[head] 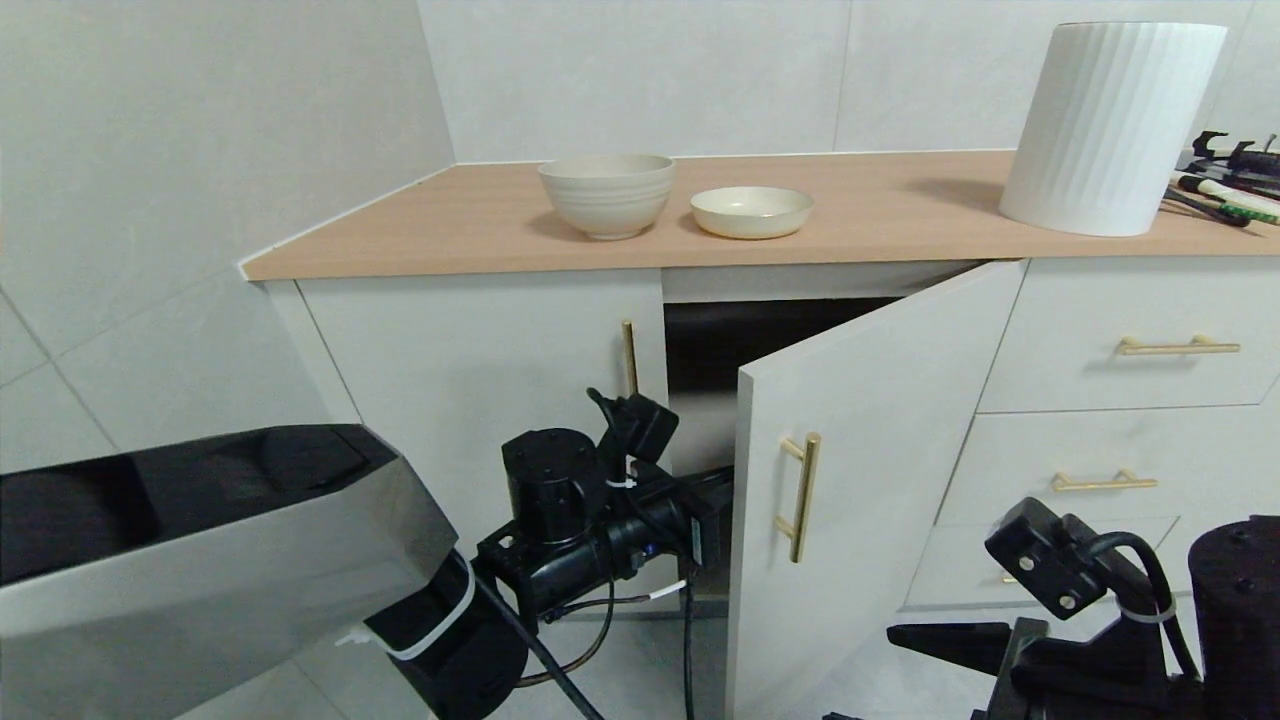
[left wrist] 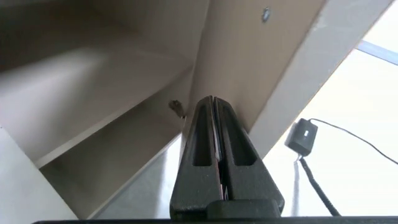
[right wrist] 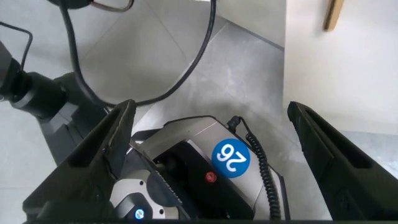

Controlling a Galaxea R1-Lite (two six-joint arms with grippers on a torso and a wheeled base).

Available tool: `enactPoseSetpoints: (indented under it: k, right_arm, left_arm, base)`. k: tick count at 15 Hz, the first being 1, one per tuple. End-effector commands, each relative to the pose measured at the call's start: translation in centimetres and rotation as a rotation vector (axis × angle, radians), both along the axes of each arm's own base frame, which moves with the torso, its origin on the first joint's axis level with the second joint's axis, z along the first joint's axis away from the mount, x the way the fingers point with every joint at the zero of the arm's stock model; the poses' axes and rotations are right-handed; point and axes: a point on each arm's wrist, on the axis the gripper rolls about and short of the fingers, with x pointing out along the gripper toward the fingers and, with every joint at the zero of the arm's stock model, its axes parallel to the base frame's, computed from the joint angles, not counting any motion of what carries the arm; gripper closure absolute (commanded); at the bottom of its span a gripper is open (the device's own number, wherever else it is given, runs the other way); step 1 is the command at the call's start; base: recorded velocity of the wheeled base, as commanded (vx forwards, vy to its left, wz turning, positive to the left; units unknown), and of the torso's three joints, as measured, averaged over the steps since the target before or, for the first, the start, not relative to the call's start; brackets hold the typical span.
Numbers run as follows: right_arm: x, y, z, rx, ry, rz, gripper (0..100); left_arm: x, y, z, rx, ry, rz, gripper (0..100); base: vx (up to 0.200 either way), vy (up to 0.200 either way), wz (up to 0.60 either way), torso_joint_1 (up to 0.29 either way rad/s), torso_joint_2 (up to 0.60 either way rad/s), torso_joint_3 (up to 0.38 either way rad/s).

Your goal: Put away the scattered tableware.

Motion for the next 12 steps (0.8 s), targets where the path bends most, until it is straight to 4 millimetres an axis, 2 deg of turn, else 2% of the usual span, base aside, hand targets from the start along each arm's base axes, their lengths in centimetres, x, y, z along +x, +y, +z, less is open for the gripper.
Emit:
enactPoseSetpoints:
  k: [1, 5, 7, 10, 12]
  right_arm:
    - [-0.1, 0.1, -0.1, -0.003, 0.002, 0.007, 0]
    - [-0.4, 0.3, -0.1, -0.001, 0.001, 0.023, 0]
    - [-1.2, 0.6, -0.4, -0.011, 0.007, 0.068, 0]
    - [-2.5, 0.6, -0.9, -0.026, 0.016, 0.124, 0]
    - [-4.1, 0.2, -1.0, -0.014, 0.013, 0.215, 0]
  left_arm:
    - [0.1, 0.0, -0.3, 0.003, 0.005, 0.004, 100]
    - [0.0, -0.4, -0.2, 0.000, -0.003, 0.008, 100]
    - [0.1, -1.6, 0.5, -0.017, -0.027, -0.015, 100]
    - [-1.4, -4.2, 1.1, -0.021, -0.030, -0.090, 100]
    - [-3.7, -6.9, 1.6, -0.026, -0.037, -0.176, 100]
  base:
    - [0.000, 0.000, 0.00, 0.000, 0.00, 0.000]
    - [0.000, 0.000, 0.00, 0.000, 0.00, 0.000]
    - [0.000, 0.000, 0.00, 0.000, 0.00, 0.000]
    - [0.000, 0.000, 0.00, 0.000, 0.00, 0.000]
    - [0.000, 0.000, 0.00, 0.000, 0.00, 0.000]
